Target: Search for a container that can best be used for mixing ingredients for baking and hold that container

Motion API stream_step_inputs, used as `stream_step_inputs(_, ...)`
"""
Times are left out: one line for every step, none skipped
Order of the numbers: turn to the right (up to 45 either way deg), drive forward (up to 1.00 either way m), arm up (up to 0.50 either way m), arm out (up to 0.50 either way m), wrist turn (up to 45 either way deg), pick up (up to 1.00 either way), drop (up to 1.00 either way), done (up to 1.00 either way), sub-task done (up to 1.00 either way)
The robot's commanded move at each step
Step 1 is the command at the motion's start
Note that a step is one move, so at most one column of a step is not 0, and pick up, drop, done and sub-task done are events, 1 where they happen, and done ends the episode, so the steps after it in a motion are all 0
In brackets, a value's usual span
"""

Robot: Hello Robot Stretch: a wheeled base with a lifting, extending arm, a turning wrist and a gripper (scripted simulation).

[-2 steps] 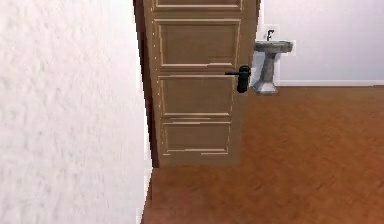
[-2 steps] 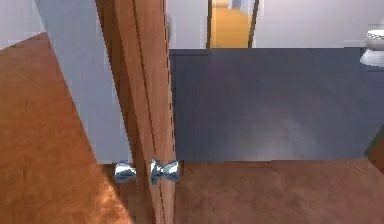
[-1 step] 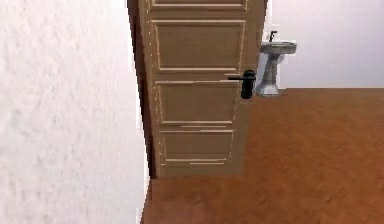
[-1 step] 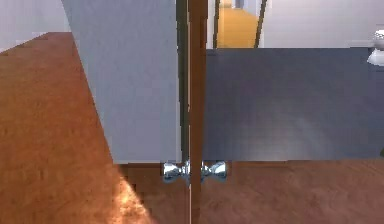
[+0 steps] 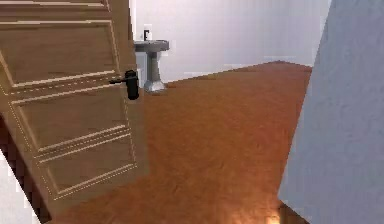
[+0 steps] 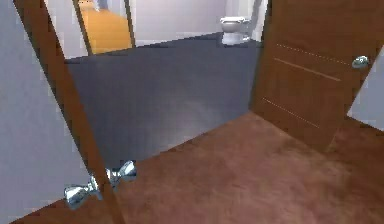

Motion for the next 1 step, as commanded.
stream_step_inputs(0.0, 1.0, 0.0, 0.0, 0.0, 0.0, 0.0, 0.0, 0.0)
